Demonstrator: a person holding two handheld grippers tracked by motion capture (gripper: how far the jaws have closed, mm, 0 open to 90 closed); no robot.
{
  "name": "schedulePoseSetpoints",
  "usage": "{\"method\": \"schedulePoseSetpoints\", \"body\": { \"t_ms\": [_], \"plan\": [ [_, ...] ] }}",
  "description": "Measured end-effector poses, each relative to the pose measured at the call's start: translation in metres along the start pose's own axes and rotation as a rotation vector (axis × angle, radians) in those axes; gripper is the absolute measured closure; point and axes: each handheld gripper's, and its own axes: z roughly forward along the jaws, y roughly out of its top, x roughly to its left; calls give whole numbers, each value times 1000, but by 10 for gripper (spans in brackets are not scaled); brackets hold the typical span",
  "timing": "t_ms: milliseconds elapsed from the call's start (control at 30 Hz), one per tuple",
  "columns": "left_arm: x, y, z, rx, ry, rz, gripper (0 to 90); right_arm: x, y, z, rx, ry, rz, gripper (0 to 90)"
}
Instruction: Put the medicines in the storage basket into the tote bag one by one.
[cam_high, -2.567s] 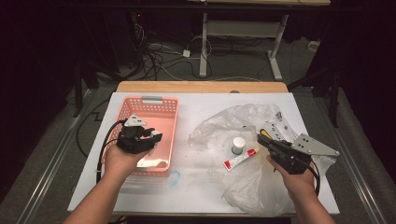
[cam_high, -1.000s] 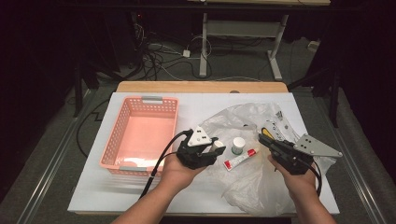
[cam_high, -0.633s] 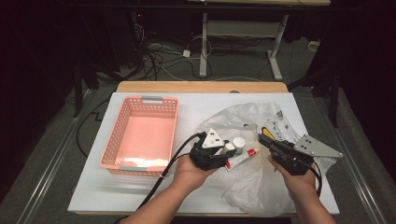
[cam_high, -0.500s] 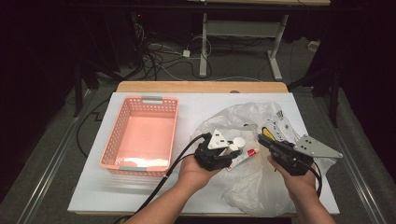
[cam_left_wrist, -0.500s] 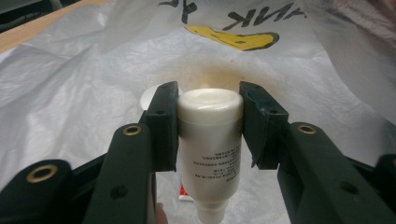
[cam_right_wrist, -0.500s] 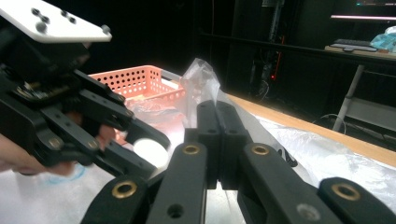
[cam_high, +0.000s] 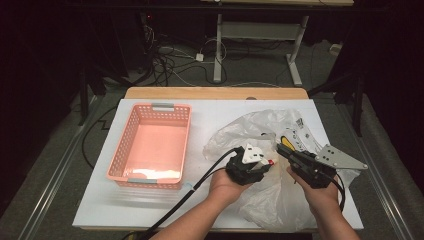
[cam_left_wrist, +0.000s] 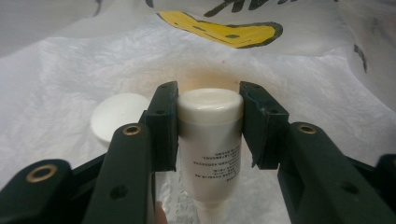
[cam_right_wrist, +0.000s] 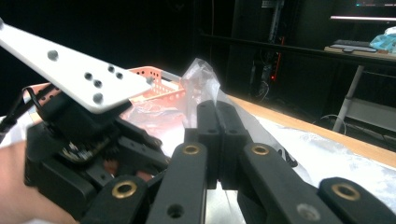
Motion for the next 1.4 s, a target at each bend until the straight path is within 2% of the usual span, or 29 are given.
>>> {"method": "schedulePoseSetpoints", "body": {
  "t_ms": [100,400,433,700,867,1000,1067,1133,1233,1400],
  "plan": [
    [-2,-2,10,12,2,13,583,0,0,-1,-2,-2,3,900],
    [-3,-1,33,-4,-23,-19,581,-2,-1,-1,-4,-8,7,900],
    [-3,-1,35,2,-20,-12,581,-2,-1,-1,-4,-8,6,900],
    [-4,-2,45,-1,-32,-35,563,-3,-1,-2,1,-8,6,900],
    [-3,0,37,7,-42,-29,469,-3,-1,-3,-3,-10,7,900],
    [-2,-1,23,5,-34,-17,438,-3,-1,-2,2,-13,4,900],
    [0,-3,15,-4,-34,-30,430,-1,-1,-2,2,-8,7,900],
    [0,-7,7,-13,-33,-41,412,-1,-1,-2,3,-8,6,900],
    [2,-15,-5,-11,-25,-27,412,-1,-1,-2,5,-7,5,900],
    [8,-32,-24,-8,-5,-49,402,-2,-2,-1,8,-10,3,900]
  ]
}}
